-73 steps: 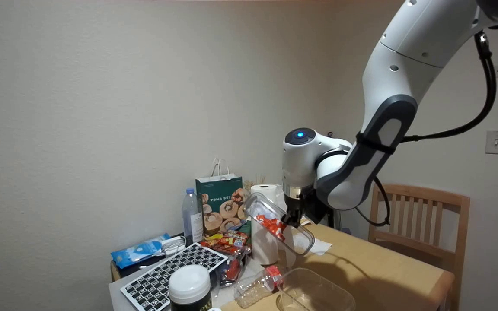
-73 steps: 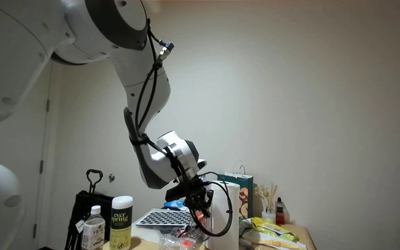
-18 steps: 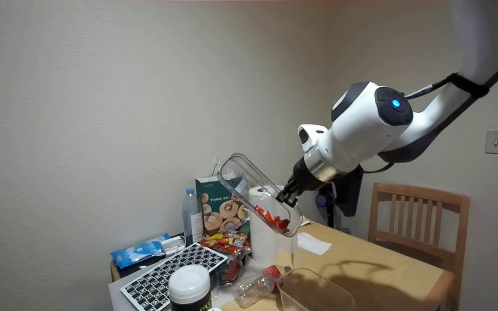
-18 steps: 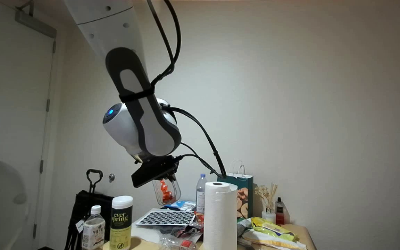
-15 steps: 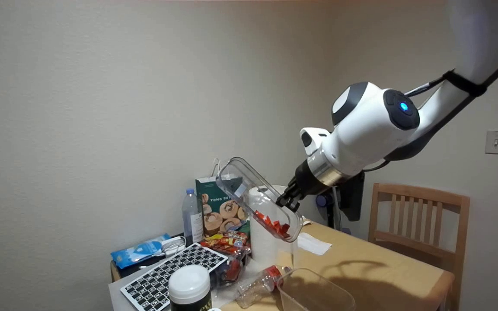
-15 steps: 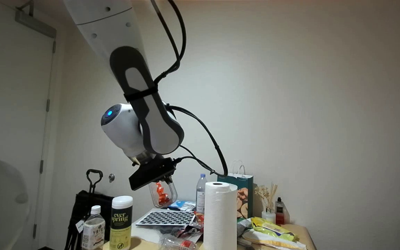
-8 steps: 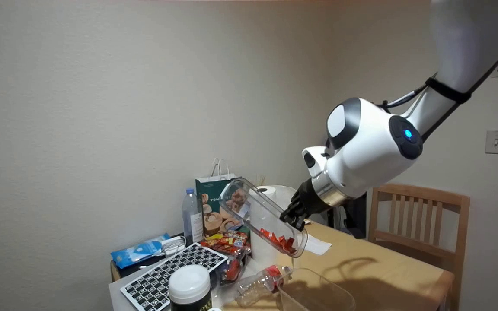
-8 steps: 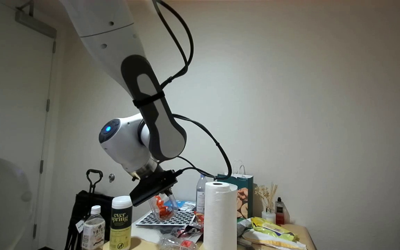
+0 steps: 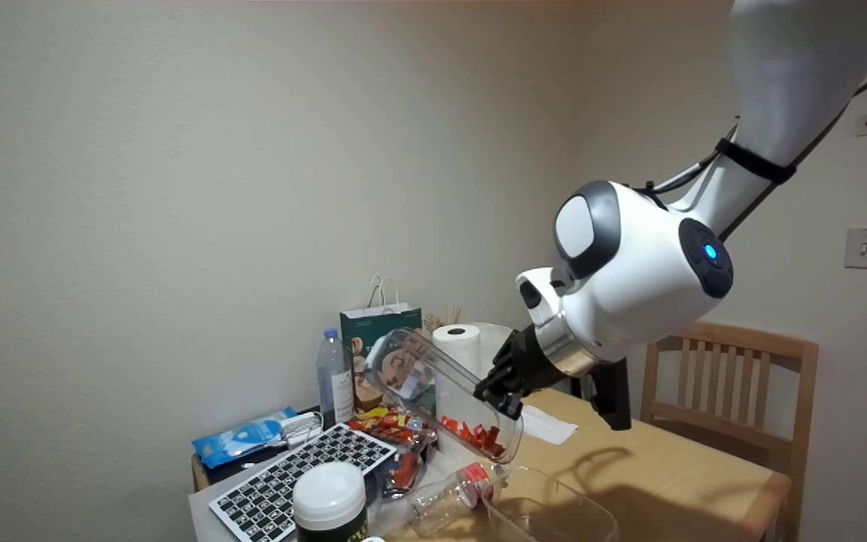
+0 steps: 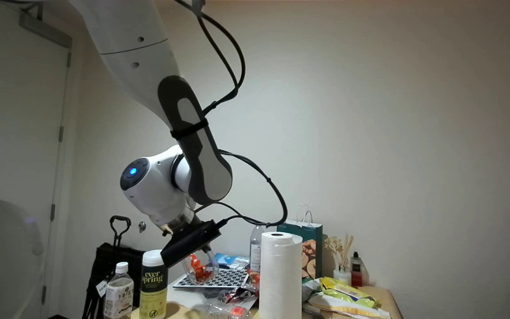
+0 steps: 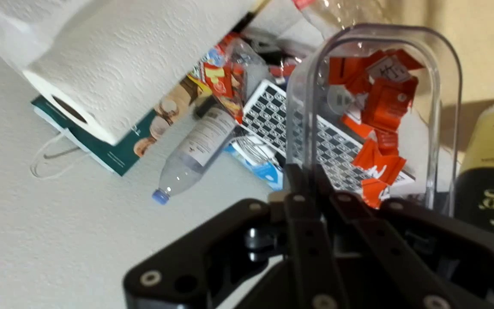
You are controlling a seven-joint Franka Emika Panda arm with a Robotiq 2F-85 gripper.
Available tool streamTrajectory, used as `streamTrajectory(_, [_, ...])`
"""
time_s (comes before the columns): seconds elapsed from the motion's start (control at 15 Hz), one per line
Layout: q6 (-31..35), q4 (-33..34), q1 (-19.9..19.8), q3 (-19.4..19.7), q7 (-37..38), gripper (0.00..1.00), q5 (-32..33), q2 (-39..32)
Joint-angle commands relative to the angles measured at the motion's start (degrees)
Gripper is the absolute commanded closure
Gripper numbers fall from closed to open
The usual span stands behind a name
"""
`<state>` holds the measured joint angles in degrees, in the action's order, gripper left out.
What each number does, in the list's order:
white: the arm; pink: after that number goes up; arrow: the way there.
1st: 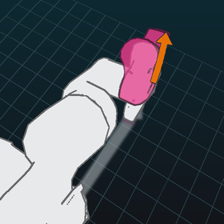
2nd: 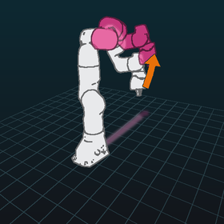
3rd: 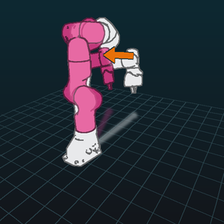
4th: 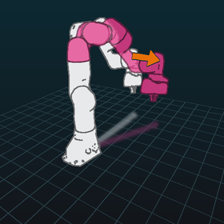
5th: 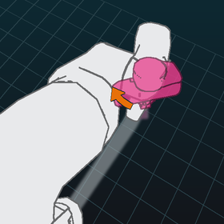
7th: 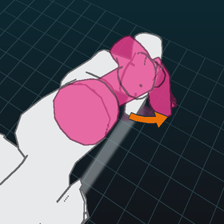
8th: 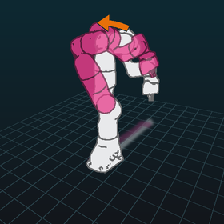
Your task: Pour the content from one plastic container to another
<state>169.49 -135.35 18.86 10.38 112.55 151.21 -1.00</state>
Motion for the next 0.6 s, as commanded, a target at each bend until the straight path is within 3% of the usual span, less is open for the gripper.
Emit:
streamTrajectory(0.0, [-2.1, 1.7, 3.2, -5.5, 0.8, 0.94, -0.7, 1.1])
streamTrajectory(0.2, [-4.1, 2.1, 4.2, -7.7, -1.4, 0.95, -1.6, 0.3])
streamTrajectory(0.53, [-2.9, 2.6, 4.8, -7.3, 0.0, 0.94, -1.7, -0.5])
